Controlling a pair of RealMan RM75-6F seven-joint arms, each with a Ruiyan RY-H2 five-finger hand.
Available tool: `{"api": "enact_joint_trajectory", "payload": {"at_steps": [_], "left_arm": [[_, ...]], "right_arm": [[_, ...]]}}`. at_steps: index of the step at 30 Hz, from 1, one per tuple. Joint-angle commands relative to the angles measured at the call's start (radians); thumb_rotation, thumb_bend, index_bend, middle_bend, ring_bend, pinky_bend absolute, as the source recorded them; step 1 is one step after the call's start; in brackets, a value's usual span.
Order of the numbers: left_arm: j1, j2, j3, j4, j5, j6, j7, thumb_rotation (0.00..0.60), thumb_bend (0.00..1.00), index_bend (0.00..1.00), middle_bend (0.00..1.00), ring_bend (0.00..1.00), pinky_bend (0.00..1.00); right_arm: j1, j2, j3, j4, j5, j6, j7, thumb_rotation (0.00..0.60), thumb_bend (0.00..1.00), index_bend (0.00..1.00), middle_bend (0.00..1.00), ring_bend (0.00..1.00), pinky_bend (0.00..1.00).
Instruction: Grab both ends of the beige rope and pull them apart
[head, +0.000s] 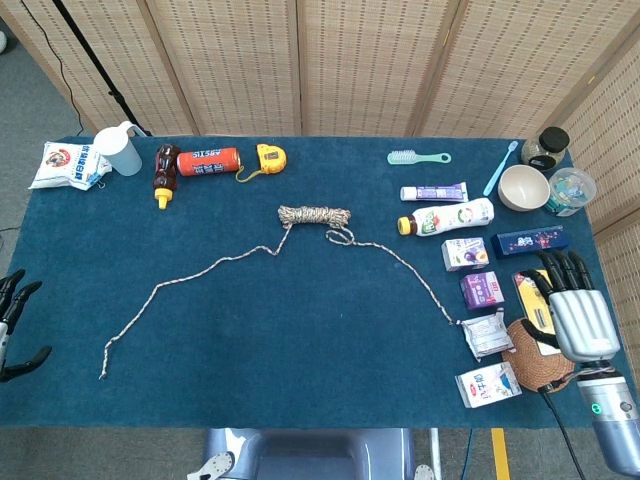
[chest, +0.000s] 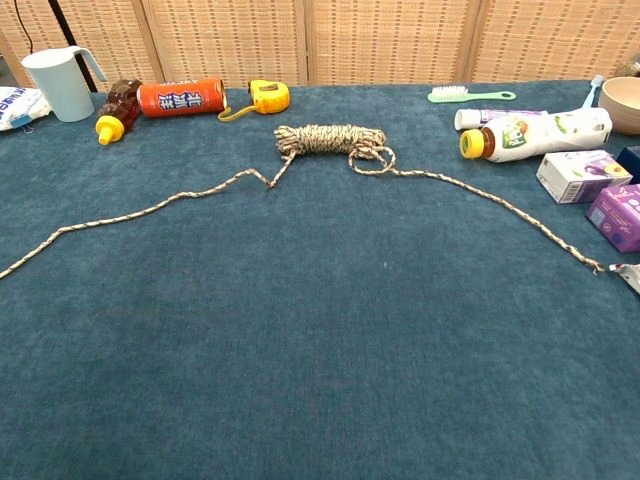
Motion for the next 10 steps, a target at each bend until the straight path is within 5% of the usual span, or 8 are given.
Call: {"api": "enact_joint_trajectory", "payload": {"at_steps": [1, 10], "left_arm": [[0.032, -0.004, 0.012, -0.012, 0.022, 0.032, 0.023, 0.600, 0.19, 0.12, 0.00, 0.00, 0.00], [0.067, -0.019, 0.020, -0.020, 0.050, 0.038, 0.044, 0.600, 0.19, 0.15, 0.00, 0.00, 0.00]], "right_arm": [[-0.051, 0.013, -0.014, -0.040, 0.007, 0.051, -0.050, 0.600, 0.22, 0.25, 0.10, 0.06, 0.00], [-0.117, 0.022, -0.035, -0.069, -0.003, 0.095, -0.075, 0.600, 0.22, 0.26, 0.10, 0.06, 0.00]]}}
